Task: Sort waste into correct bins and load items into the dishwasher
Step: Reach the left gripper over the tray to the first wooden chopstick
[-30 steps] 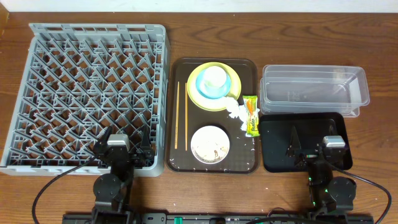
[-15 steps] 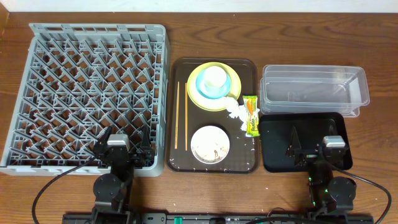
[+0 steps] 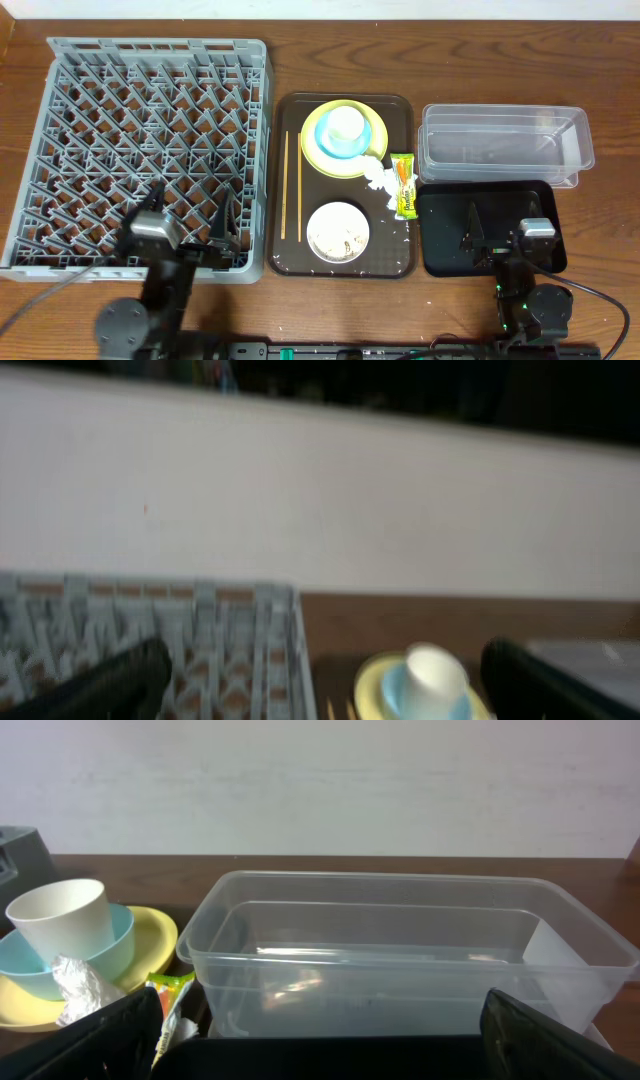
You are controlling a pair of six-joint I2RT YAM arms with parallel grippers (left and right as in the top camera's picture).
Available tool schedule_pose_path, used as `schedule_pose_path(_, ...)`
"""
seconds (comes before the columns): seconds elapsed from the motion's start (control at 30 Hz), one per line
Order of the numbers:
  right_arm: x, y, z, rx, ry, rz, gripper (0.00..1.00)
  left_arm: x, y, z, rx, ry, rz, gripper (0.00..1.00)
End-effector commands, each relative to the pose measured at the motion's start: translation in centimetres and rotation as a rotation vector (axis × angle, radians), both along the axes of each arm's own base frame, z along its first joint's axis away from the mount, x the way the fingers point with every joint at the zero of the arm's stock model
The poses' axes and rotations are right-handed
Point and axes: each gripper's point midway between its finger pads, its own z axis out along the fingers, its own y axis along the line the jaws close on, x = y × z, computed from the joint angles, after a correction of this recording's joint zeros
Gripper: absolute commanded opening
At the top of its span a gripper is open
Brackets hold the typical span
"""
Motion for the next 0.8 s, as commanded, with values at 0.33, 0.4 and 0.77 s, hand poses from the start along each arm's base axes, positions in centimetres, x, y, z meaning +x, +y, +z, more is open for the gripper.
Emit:
schedule_pose_path(0.33,0.0,0.0,-0.1,0.013,0.004,-0.005,0.99,4.6,-4.7,5.6,0.020,0.625,-0.253,1.00)
schedule_pose_path(0.4,0.0,0.0,-0.1,0.012,0.005,-0.004,0.99,6.1,-4.9,4.4,0.012,0.688,-0.251,1.00)
schedule_pose_path(0.77,0.0,0.0,-0.1,0.012,0.004,-0.004,0.99,5.7,-7.8,-3.6,-0.126,1.127,-0.390,0.65)
